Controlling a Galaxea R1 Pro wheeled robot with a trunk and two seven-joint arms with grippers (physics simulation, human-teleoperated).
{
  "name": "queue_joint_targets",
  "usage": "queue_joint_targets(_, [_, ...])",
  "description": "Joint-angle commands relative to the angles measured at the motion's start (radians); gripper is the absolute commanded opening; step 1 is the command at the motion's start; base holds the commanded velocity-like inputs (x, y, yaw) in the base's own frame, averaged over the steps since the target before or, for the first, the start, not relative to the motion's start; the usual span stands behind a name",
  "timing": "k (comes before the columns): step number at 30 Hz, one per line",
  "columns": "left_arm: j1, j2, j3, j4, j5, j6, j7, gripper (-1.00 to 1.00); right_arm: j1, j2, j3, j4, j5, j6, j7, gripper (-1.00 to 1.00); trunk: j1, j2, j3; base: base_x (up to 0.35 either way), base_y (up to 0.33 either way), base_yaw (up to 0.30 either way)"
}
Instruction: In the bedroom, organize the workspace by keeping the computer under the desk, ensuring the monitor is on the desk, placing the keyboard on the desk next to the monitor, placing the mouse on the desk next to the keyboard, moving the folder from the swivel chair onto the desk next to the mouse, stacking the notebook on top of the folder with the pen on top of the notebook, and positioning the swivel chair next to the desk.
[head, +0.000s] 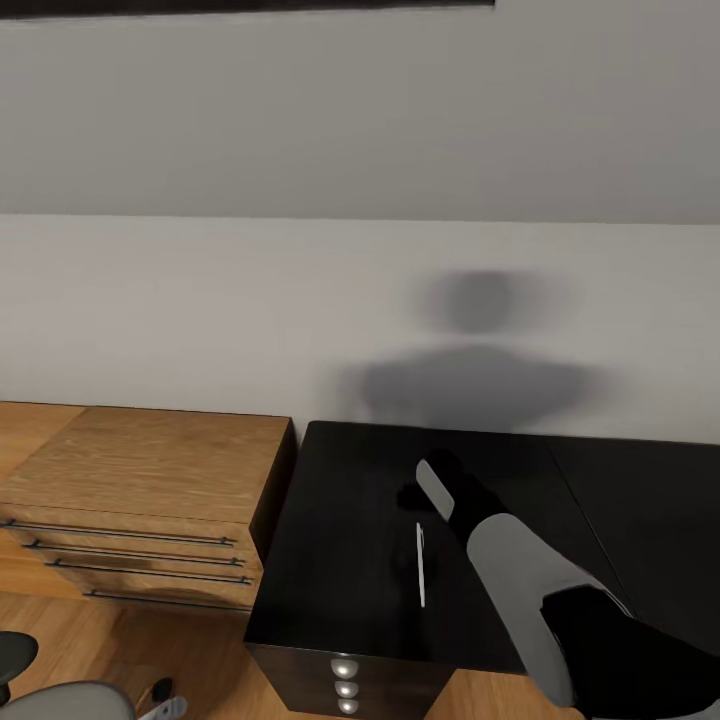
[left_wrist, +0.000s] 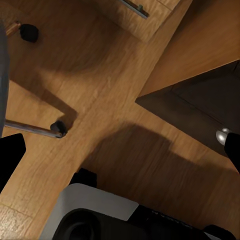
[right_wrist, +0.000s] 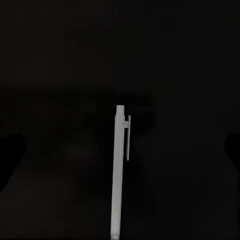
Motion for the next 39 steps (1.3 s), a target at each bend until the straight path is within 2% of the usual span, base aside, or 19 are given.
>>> queue_joint_targets(1, [0.000,0.000,0.003,-0.001,0.008,0.008,-0.005,1.00,-0.006,0.000,0.003,0.000,-0.010,0.014,-0.009,1.00,0.000,-0.001,-0.001,0.000,0.000,0.000])
queue_joint_targets(28, [0.000,0.000,0.003,0.000,0.009,0.008,-0.004,1.00,-0.018,0.000,0.001,0.032,-0.014,0.061,-0.006,1.00,0.000,-0.001,-0.001,0.000,0.000,0.000])
queue_joint_targets(39, [0.000,-0.002,0.003,0.001,0.008,0.006,-0.006,1.00,-0.018,0.000,0.000,0.032,-0.015,0.060,-0.002,1.00,0.042,-0.078,-0.036,0.000,0.000,0.000])
